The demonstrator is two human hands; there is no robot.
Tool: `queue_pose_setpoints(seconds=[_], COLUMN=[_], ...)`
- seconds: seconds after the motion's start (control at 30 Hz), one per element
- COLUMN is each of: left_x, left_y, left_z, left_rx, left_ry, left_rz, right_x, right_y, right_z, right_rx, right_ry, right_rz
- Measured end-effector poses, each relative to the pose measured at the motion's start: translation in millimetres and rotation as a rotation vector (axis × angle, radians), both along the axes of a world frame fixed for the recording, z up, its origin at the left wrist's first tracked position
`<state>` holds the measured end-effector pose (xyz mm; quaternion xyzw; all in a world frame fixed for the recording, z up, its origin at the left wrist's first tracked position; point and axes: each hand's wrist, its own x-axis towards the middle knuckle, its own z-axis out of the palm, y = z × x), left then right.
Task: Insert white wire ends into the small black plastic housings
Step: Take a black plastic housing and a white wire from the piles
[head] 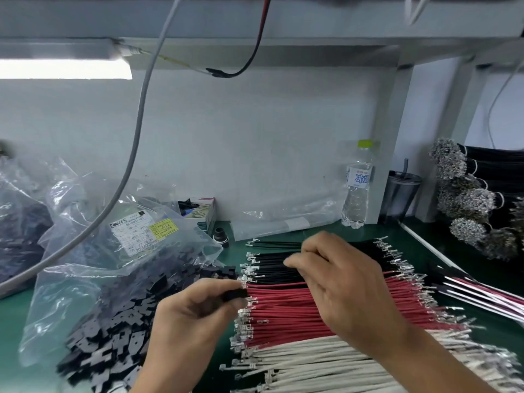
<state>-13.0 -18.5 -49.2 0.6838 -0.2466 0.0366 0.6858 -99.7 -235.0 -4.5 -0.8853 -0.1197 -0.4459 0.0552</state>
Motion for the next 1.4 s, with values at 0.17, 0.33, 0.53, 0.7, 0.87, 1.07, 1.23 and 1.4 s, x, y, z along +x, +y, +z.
queue_pose_setpoints(seconds=[0.17,0.33,0.53,0.7,0.87,1.07,1.23,1.4], left_x=[-6,-10,-11,-12,-12,-11,-11,-11], left_y=[-4,-5,-4,-6,-6,-6,-4,-3], left_z=[1,2,6,5,6,4,6,7], left_rx=[-0.12,-0.121,-0.138,-0.121,-0.1,-0.076,-0.047,-0.032], left_ry=[0.254,0.287,0.31,0.294,0.288,0.332,0.351,0.354], left_rz=[-0.15,-0.185,-0.203,-0.212,-0.233,-0.236,-0.277,-0.291], right_x=[-16,-19,-19,-19,-20,-19,-19,-20], right_y=[-3,-6,-5,-3,-5,-8,-12,-14], right_z=[-26,-24,-26,-24,-25,-24,-25,-20], right_rx=[0.272,0.339,0.396,0.419,0.433,0.511,0.563,0.607], right_ry=[0.037,0.093,0.144,0.179,0.262,0.358,0.433,0.483], right_rz=[0.037,0.097,0.127,0.143,0.179,0.203,0.235,0.282])
